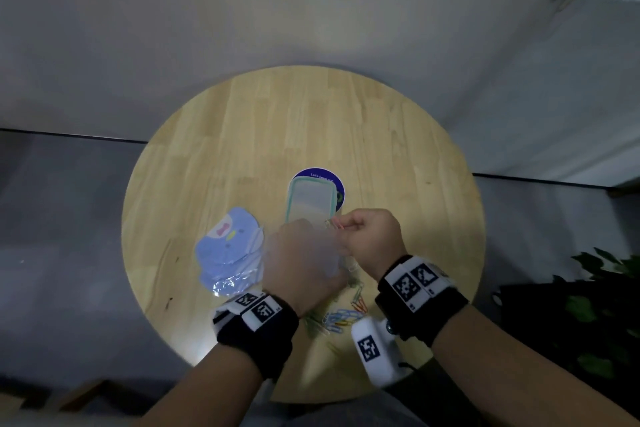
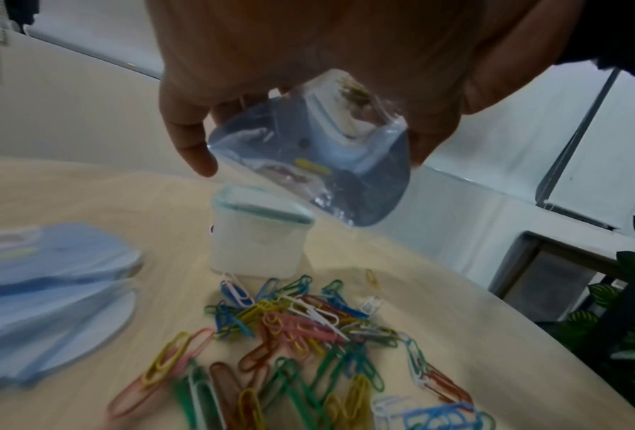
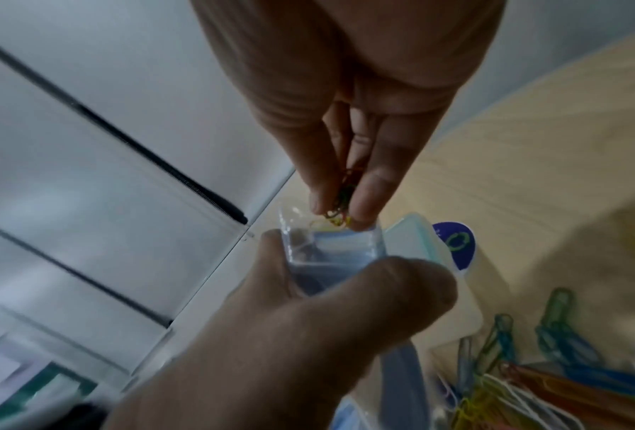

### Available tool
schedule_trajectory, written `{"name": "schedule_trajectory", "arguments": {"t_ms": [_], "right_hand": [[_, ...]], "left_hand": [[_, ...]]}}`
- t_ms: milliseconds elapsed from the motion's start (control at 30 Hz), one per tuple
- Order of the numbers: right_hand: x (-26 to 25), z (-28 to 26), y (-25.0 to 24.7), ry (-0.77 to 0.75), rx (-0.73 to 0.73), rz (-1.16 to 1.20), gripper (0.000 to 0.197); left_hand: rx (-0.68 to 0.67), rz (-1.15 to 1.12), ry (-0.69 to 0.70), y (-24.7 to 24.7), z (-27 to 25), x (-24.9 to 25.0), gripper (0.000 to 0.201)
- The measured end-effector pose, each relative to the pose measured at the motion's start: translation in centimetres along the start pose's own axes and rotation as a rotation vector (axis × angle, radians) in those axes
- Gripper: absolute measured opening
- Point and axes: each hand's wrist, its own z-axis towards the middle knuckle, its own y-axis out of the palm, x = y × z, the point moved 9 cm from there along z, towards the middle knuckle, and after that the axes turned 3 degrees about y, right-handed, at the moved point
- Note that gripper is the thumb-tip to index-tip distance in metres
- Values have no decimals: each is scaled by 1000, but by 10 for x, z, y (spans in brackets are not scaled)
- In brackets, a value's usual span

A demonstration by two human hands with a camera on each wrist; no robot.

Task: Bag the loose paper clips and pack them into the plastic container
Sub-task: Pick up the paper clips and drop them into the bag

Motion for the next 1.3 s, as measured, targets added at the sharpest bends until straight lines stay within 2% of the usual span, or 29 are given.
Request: {"name": "schedule_trajectory", "arguments": {"t_ms": [167,300,367,467,533,633,733,833,900,967,1033,1100,1200,1300], "right_hand": [[-22,-17,10,-109,-111,-208,27],[-35,-24,5,-205,-107,-269,21],[-35,-12,-13,-176,-46,-147,17],[2,26,-50,-19,118,-19,14],[40,54,-66,60,185,-247,12],[99,81,-60,186,50,-702,45],[130,89,-39,205,-61,-830,56],[122,84,-3,44,-107,-860,52],[113,71,27,-90,-189,-873,53],[110,55,49,-173,-276,-917,65],[115,43,60,-188,-338,-987,74],[118,36,63,-208,-344,-1039,63],[113,34,59,-241,-277,-993,32],[107,34,49,-218,-248,-888,21]], "left_hand": [[79,-10,65,-9,6,5,81],[118,-75,56,-14,7,3,82],[134,-115,60,-18,6,3,83],[134,-163,32,-20,0,-6,82],[127,-178,31,-23,-7,-13,83],[114,-175,51,-26,-18,-21,81],[83,-166,45,-29,-28,-26,79],[56,-149,22,-32,-36,-36,79],[32,-133,1,-31,-40,-44,81],[19,-130,-16,-32,-41,-50,81],[5,-124,-42,-31,-42,-54,85],[-1,-100,-52,-31,-42,-57,89],[-15,-69,-42,-29,-43,-61,89],[-18,-83,-41,-26,-45,-63,87]]}}
